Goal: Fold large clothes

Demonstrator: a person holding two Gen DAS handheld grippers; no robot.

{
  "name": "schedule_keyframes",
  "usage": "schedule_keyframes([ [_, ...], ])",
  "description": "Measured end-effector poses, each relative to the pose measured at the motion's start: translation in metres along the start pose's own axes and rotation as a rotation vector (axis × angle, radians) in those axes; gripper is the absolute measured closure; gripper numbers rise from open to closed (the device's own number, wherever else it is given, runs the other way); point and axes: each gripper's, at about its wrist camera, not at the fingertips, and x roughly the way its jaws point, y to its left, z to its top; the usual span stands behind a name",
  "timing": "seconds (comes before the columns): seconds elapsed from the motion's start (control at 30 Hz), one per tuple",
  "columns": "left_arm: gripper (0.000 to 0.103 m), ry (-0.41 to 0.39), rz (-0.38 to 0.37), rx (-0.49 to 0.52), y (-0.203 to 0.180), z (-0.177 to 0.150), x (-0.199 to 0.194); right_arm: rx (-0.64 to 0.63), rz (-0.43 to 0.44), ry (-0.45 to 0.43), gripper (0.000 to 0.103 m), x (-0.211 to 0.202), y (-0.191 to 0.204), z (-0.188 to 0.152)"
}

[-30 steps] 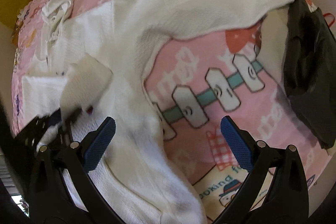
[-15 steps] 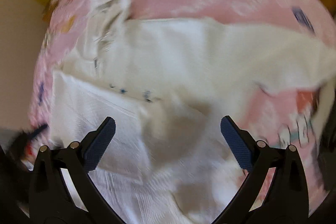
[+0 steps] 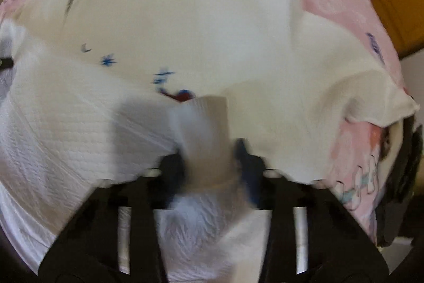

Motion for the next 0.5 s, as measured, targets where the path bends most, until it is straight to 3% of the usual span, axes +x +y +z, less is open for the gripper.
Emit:
schedule_keyframes([
  [0.1,0.036,-0.008,0.005,0.001,-0.004,-0.002,0.003,0.094,0.031,-0.031,0.081,-0.012,-0.031,-0.008],
  [0.23,0.036,-0.017,0.023,0.003,-0.004,-0.003,0.005,0.256,0.092,-0.098,0.082,-0.041,-0.082,-0.034],
  [0.33,0.036,-0.013,0.015,0.000,0.004,-0.001,0.007,0.390,0.104,-0.044,0.082,-0.039,-0.115,-0.076],
  [0.5,0.034,-0.007,0.045,0.014,-0.006,0.001,0.010,0.454,0.183,0.029,0.082,-0.022,-0.120,-0.130],
])
